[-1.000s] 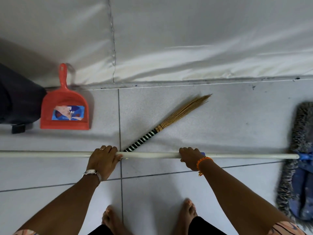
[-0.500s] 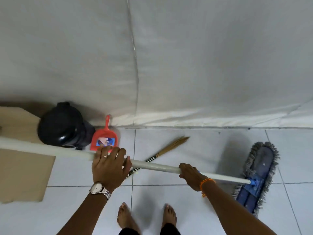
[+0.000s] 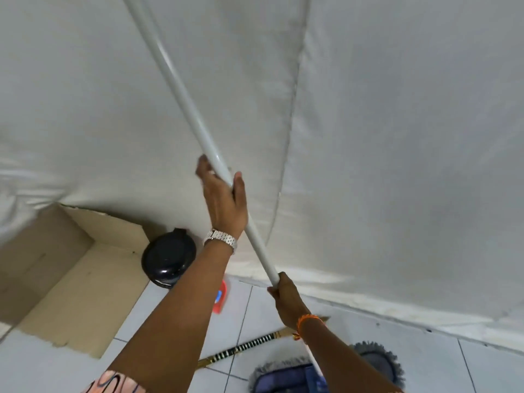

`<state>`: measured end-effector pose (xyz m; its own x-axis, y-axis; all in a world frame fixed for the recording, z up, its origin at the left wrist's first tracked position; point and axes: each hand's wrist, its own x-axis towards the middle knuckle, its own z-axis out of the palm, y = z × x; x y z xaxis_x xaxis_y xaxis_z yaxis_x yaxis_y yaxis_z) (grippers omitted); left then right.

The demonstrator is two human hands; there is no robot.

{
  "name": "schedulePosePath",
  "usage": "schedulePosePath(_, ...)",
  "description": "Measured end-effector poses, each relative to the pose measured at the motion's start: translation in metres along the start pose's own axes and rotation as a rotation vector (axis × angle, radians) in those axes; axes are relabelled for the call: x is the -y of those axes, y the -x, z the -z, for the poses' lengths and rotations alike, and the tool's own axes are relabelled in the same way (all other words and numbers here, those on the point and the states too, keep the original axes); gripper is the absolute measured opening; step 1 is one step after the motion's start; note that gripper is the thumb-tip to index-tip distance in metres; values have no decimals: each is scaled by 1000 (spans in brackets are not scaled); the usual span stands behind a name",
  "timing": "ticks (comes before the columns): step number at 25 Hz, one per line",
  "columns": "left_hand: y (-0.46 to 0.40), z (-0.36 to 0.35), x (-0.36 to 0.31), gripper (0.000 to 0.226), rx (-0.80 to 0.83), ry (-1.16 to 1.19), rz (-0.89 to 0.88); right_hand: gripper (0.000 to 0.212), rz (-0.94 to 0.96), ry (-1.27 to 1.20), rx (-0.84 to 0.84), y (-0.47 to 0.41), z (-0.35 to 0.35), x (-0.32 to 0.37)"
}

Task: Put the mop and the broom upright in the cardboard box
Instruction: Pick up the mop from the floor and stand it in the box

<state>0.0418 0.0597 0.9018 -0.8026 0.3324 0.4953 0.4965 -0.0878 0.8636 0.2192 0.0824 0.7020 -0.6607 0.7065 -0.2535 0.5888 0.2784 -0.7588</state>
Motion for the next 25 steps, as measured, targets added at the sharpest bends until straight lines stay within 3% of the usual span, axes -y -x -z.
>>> schedulePosePath(2,-17,13,-21,22,18,142,56,18,18,-86,-22,-1,-19,35)
schedulePosePath(3,-26,25,-29,15,10,157,45,17,32,-107,-25,0,-31,53)
schedulePosePath(8,-76,116,-36,18,33,153,-78,4,94,-171,-11,-7,-111,147)
schedulePosePath(16,-180,328,6,19,163,198,-102,13,165,-218,-74,-25,-288,329)
schedulePosePath(25,-274,489,107,21,124,131,-140,16,163,-204,-10,-76,-466,468)
